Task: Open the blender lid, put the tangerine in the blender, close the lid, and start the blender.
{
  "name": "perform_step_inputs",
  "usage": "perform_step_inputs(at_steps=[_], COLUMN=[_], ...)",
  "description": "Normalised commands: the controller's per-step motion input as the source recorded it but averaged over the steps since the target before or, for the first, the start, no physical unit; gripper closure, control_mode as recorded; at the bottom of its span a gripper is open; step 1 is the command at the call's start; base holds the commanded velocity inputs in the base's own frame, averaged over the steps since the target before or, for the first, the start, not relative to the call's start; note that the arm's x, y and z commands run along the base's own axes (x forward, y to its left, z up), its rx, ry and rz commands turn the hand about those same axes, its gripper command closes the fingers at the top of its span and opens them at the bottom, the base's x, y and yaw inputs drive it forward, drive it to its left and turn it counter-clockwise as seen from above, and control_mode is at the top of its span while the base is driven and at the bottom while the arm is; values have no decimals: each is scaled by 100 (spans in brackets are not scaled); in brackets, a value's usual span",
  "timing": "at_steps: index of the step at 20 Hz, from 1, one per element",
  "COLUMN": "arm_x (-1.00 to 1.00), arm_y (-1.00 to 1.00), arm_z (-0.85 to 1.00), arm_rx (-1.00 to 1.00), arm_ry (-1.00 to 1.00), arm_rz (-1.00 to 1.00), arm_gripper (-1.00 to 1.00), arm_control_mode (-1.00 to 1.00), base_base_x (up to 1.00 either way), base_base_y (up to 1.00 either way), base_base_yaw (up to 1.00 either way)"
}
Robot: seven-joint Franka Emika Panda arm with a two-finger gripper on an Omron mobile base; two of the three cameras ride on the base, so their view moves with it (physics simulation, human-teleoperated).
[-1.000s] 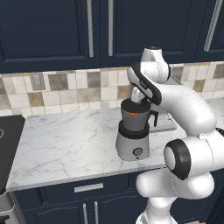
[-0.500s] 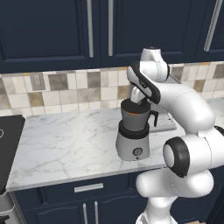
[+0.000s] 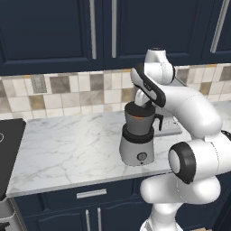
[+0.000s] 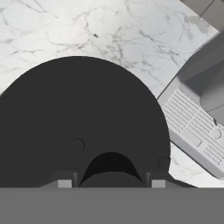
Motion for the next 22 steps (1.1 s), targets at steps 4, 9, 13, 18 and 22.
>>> perform_step_inputs(at_steps=[4, 9, 13, 18, 22], arm_x=[-19, -14, 4, 26, 8], arm_y=[0, 0, 2, 6, 7], arm_z=[0, 0, -4, 0, -1], arm_rx=[0, 0, 0, 0, 0], arm_ry=[2, 5, 1, -6, -7], arm_rz=[0, 0, 1, 2, 2], arm_gripper=[100, 100, 100, 100, 100], arm_control_mode=[-100, -100, -100, -100, -100], base_base_x=[0, 0, 0, 0, 0], base_base_y=[0, 0, 0, 0, 0], base_base_yaw=[0, 0, 0, 0, 0])
